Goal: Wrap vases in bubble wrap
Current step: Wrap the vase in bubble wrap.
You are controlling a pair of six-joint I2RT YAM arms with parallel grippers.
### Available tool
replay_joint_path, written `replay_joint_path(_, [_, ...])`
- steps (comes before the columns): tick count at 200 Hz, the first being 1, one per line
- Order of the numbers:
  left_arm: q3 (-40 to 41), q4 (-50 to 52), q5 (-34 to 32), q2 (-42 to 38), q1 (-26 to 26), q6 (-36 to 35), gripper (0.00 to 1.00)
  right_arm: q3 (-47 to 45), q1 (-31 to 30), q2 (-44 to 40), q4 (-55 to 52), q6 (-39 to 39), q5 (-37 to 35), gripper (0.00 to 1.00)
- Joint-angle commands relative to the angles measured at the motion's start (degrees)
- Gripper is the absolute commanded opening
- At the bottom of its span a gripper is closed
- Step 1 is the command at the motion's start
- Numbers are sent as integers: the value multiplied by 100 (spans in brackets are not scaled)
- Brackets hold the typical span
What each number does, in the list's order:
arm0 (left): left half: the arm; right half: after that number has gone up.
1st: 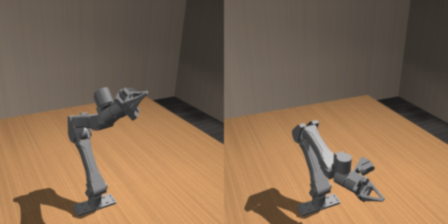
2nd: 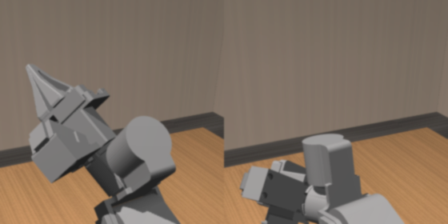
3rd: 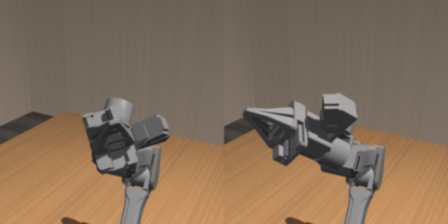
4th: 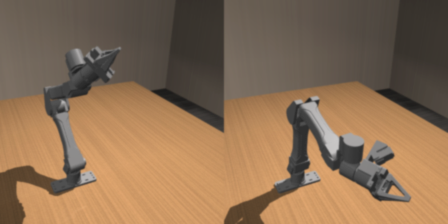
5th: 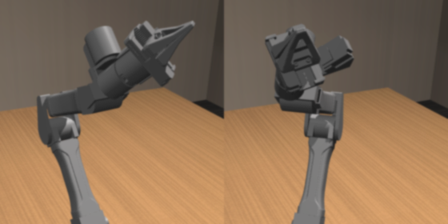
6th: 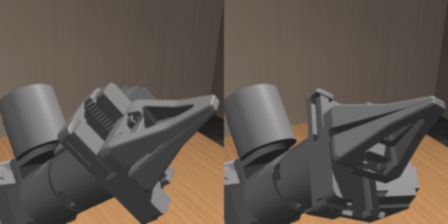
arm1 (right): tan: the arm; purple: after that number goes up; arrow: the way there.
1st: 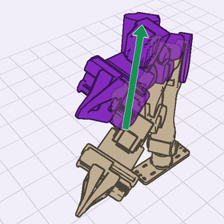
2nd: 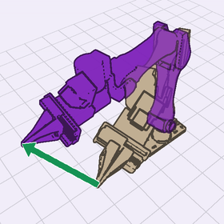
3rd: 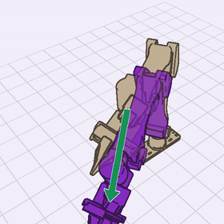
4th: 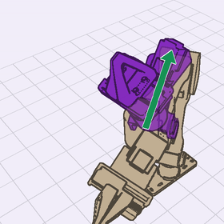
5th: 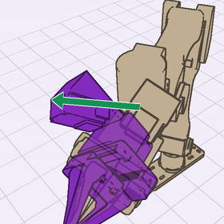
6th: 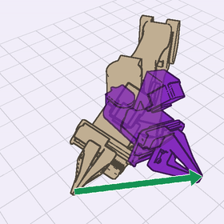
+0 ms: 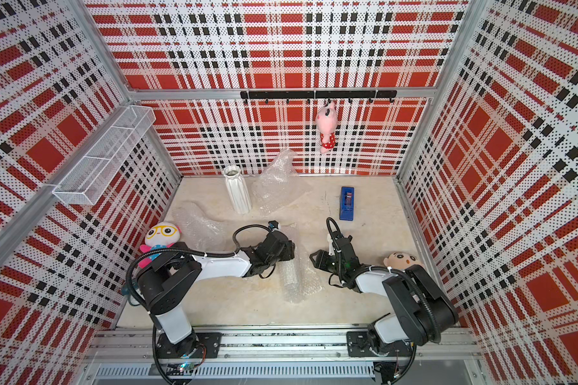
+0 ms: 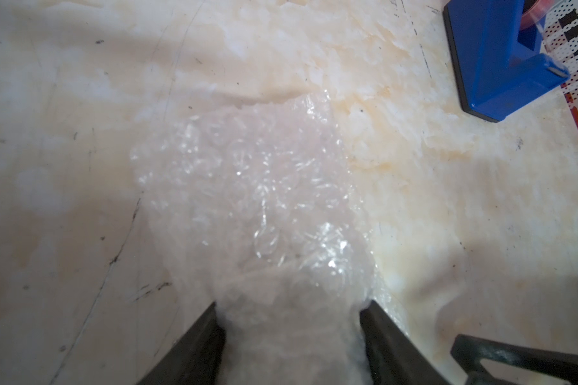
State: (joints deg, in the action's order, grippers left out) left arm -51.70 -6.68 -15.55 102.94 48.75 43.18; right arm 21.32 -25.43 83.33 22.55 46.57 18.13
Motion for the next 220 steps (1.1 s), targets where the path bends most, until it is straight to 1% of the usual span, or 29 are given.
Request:
replay_joint_path(1, [21, 246, 43, 98, 55, -91, 66, -132, 6, 169, 449, 147, 336, 43])
replay_joint_path(33, [38, 217, 74, 128, 32, -52, 66, -224, -57, 376, 722, 204, 470, 40])
replay_joint_path(78, [63, 176, 116, 130, 3, -3, 66, -160, -223, 465, 821, 211, 483, 28])
replay_joint_path(103, [77, 169, 135, 130, -13, 18, 66, -90, -321, 302, 739, 146, 442, 19])
replay_joint_path(139, [125, 149, 166, 105, -49, 66, 66, 47, -610, -295, 378, -31, 165, 10])
replay_joint_path(172, [213, 62, 201, 60, -104, 142, 66, 202, -1005, -723, 76, -187, -201, 6])
replay_joint_path(220, [347, -109, 289, 24, -138, 278, 66, 383, -1596, -587, 404, -61, -280, 4])
